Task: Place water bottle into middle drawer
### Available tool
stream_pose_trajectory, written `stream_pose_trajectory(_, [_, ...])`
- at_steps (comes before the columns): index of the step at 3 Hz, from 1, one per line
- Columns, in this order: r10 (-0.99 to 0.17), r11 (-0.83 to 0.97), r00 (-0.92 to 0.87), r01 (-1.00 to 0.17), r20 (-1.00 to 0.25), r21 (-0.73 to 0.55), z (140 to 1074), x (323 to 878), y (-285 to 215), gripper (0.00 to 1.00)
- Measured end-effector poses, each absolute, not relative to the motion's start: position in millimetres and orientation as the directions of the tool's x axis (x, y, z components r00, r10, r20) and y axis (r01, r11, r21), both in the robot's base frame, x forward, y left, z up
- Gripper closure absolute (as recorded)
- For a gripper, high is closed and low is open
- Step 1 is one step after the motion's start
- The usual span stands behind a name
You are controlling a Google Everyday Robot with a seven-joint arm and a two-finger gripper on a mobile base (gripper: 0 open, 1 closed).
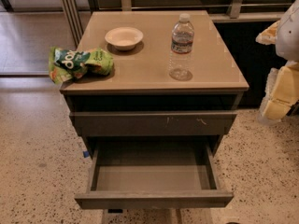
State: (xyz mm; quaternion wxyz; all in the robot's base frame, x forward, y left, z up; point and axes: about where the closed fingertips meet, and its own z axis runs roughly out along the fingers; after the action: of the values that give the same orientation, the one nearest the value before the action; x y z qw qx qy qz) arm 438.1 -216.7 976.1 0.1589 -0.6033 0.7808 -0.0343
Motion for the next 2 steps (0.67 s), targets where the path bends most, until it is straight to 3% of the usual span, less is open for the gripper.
stream_pose_trajectory(2, [-0.948, 0.272, -0.206, -0.921, -0.244, -0.278, 975.6, 474.2, -213.6, 0.0])
